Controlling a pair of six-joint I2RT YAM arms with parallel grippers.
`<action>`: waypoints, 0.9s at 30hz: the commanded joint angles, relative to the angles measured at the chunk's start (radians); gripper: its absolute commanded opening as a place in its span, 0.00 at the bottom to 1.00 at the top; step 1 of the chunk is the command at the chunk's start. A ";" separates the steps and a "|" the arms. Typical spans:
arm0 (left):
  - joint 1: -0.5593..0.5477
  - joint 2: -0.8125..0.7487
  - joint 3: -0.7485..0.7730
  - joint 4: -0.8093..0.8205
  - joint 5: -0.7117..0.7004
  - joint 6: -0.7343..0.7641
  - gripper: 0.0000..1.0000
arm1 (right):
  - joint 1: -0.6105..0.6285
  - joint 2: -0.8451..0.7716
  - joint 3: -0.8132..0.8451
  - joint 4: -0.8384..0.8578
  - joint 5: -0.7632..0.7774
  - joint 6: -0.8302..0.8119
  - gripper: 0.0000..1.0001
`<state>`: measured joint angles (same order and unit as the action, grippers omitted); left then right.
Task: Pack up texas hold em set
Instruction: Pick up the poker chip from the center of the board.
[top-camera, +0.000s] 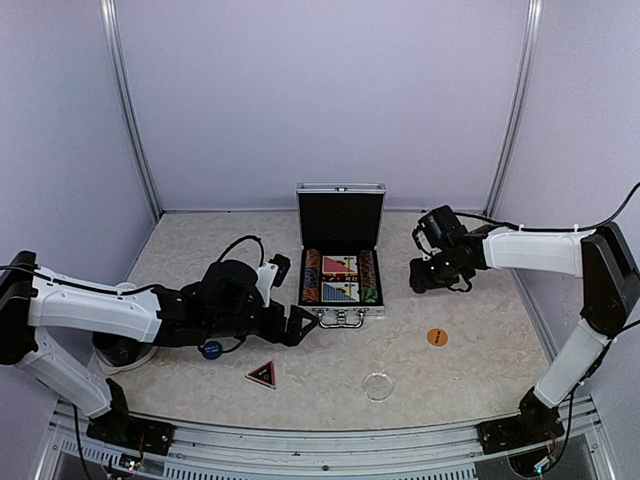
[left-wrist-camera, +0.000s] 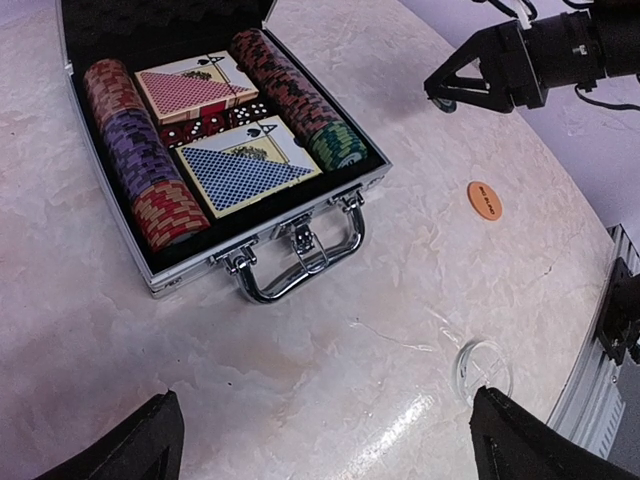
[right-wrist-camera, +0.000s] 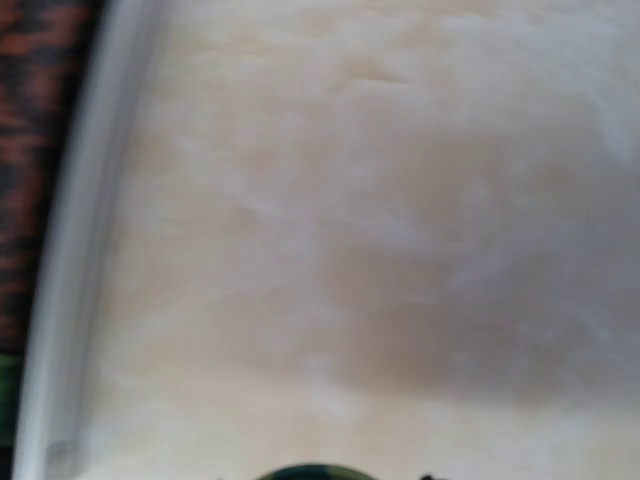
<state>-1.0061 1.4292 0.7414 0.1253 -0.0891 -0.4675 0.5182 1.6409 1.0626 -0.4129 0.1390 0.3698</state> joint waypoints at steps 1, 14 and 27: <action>0.009 0.015 0.027 0.030 0.010 -0.013 0.99 | 0.077 -0.014 0.088 -0.037 0.006 -0.007 0.40; 0.110 0.055 0.022 0.163 0.224 -0.101 0.99 | 0.275 0.054 0.248 -0.060 0.022 -0.034 0.41; 0.214 0.132 -0.023 0.388 0.496 -0.312 0.99 | 0.391 0.031 0.244 -0.072 -0.002 -0.062 0.41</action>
<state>-0.7944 1.5459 0.7422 0.3981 0.3248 -0.7006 0.8951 1.6871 1.2839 -0.4664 0.1467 0.3054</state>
